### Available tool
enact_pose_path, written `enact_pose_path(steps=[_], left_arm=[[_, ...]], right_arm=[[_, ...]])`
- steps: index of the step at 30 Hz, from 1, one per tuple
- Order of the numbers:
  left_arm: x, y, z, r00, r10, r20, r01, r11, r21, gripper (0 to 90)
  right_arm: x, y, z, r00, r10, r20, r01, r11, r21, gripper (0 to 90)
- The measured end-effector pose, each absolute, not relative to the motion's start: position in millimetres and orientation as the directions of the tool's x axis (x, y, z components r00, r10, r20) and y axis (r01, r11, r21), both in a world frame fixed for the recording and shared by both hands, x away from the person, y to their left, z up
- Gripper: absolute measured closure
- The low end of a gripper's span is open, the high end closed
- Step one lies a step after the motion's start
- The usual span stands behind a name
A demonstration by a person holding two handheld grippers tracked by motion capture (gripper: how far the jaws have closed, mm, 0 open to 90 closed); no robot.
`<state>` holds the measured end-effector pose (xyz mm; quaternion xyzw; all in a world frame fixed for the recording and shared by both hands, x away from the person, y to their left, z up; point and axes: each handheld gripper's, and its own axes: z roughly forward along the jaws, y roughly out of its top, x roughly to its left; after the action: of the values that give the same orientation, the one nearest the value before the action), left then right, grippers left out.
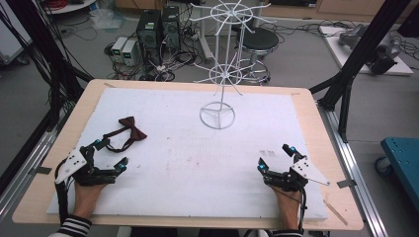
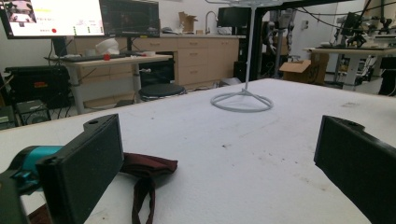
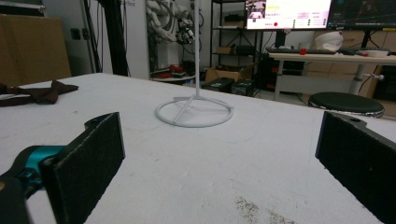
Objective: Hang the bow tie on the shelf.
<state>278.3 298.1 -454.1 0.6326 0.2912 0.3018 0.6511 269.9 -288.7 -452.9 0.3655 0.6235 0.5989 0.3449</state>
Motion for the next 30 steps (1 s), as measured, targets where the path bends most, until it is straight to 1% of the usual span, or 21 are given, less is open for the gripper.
enact_pose_path(steps=[15,20,25,30], left_arm=[[278.9,299.0,-453.8,0.656,0.755,-0.001,-0.025,0.023,0.999,1.8],[279.8,300.7,-452.1,0.656,0.755,0.013,-0.025,0.004,1.0,1.7],[283.0,306.0,-441.1,0.659,0.752,0.026,-0.026,-0.011,1.0,1.7],[289.8,314.3,-426.7,0.653,0.757,0.018,-0.006,-0.018,1.0,1.7]], right_arm=[[269.7,-287.9,-452.6,-0.497,0.868,-0.003,0.04,0.026,0.999,0.5],[269.6,-288.0,-452.7,-0.497,0.868,-0.003,0.04,0.026,0.999,0.5],[269.7,-288.1,-452.6,-0.499,0.867,0.002,0.041,0.022,0.999,0.5],[269.7,-288.2,-452.6,-0.501,0.866,0.003,0.041,0.02,0.999,0.5]])
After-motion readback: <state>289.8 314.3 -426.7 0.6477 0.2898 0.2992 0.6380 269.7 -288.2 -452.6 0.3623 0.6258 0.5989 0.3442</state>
